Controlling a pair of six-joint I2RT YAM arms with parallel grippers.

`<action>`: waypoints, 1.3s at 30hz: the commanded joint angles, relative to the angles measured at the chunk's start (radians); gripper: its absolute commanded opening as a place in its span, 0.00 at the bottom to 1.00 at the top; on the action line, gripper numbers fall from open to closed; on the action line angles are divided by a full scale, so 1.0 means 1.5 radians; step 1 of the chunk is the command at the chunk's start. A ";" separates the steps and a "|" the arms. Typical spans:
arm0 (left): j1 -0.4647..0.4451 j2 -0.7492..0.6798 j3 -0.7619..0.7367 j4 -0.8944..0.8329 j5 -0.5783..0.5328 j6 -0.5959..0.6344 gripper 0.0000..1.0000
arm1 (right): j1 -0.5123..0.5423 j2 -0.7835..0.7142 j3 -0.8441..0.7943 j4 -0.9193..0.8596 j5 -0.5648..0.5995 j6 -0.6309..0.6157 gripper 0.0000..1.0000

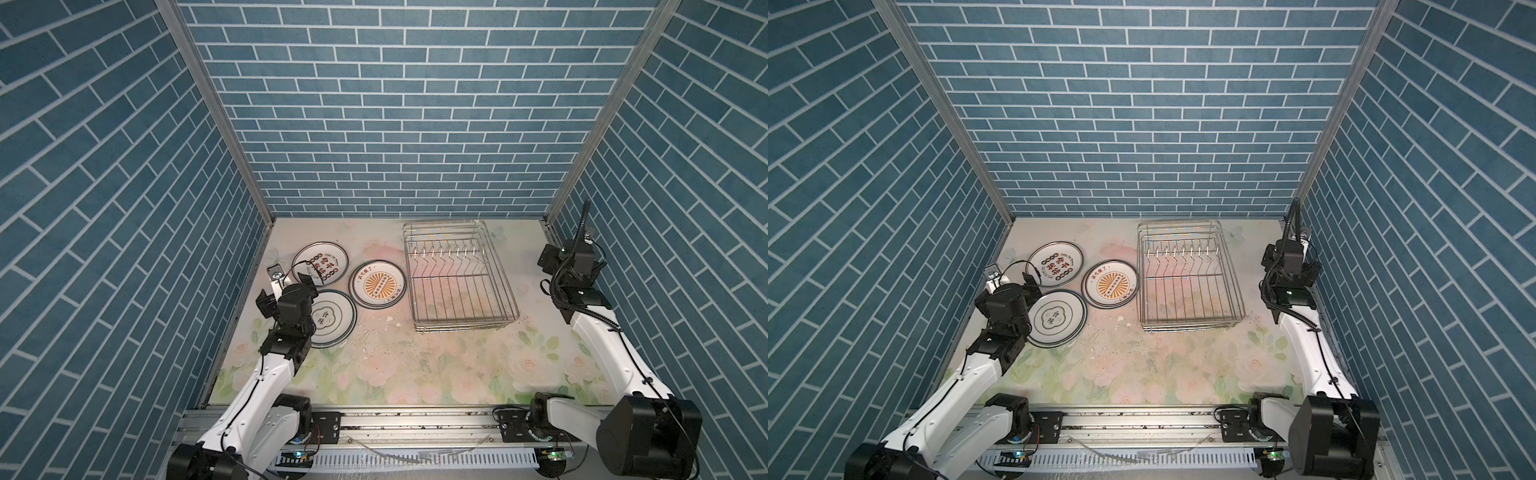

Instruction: Unload the plates from the dish rack

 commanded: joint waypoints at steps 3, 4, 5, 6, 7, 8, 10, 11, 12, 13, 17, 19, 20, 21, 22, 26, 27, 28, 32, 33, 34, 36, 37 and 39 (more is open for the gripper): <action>0.007 0.022 -0.047 0.074 -0.015 0.060 1.00 | -0.013 0.028 -0.072 0.061 0.037 -0.010 0.93; 0.008 0.032 -0.050 0.085 -0.010 0.065 1.00 | -0.013 0.033 -0.085 0.078 0.036 -0.010 0.92; 0.008 0.040 -0.050 0.087 -0.009 0.065 1.00 | -0.014 0.038 -0.091 0.081 0.034 -0.009 0.92; 0.008 0.046 -0.050 0.085 -0.015 0.064 1.00 | -0.014 0.047 -0.095 0.086 0.033 -0.009 0.92; 0.008 0.049 -0.051 0.086 -0.019 0.064 1.00 | -0.014 0.059 -0.103 0.097 0.036 -0.008 0.92; 0.008 0.052 -0.055 0.090 -0.022 0.059 1.00 | -0.014 0.071 -0.112 0.113 0.043 -0.009 0.92; 0.008 0.061 -0.065 0.100 -0.014 0.053 1.00 | -0.014 0.103 -0.129 0.141 0.058 -0.011 0.92; 0.008 0.064 -0.071 0.104 -0.011 0.055 1.00 | -0.014 0.117 -0.136 0.148 0.055 -0.011 0.92; 0.008 0.068 -0.077 0.111 -0.012 0.054 1.00 | -0.014 0.128 -0.144 0.159 0.051 -0.010 0.92; 0.008 0.072 -0.084 0.124 -0.012 0.054 1.00 | -0.014 0.134 -0.159 0.179 0.046 -0.010 0.91; 0.016 0.114 -0.094 0.188 0.034 0.055 1.00 | -0.014 0.114 -0.238 0.294 0.021 -0.013 0.90; 0.019 0.144 -0.088 0.203 0.050 0.055 1.00 | -0.015 0.102 -0.276 0.358 -0.004 -0.015 0.89; 0.020 0.164 -0.087 0.214 0.062 0.055 1.00 | -0.013 0.105 -0.284 0.375 -0.012 -0.016 0.89; 0.021 0.182 -0.089 0.231 0.071 0.053 1.00 | -0.014 0.111 -0.286 0.384 -0.016 -0.018 0.89; 0.026 0.205 -0.097 0.270 0.081 0.044 1.00 | -0.014 0.121 -0.290 0.400 -0.020 -0.022 0.88; 0.054 0.245 -0.085 0.286 0.149 0.028 1.00 | 0.003 0.147 -0.301 0.468 -0.028 -0.041 0.88; 0.055 0.250 -0.086 0.295 0.151 0.034 1.00 | 0.007 0.147 -0.305 0.476 -0.030 -0.046 0.88; 0.057 0.250 -0.081 0.283 0.146 0.031 1.00 | 0.011 0.148 -0.306 0.481 -0.031 -0.050 0.88; 0.057 0.265 -0.082 0.320 0.124 0.060 1.00 | 0.026 0.147 -0.320 0.514 -0.045 -0.072 0.88; 0.057 0.267 -0.088 0.338 0.121 0.069 1.00 | 0.030 0.153 -0.337 0.559 -0.055 -0.073 0.88; 0.057 0.271 -0.091 0.353 0.120 0.077 1.00 | 0.035 0.171 -0.357 0.622 -0.060 -0.081 0.87; 0.060 0.295 -0.095 0.400 0.129 0.094 1.00 | 0.037 0.206 -0.360 0.658 -0.066 -0.087 0.88; 0.063 0.317 -0.091 0.420 0.145 0.103 1.00 | 0.040 0.207 -0.355 0.651 -0.073 -0.092 0.88; 0.063 0.371 -0.072 0.437 0.176 0.121 1.00 | 0.043 0.206 -0.343 0.627 -0.099 -0.105 0.88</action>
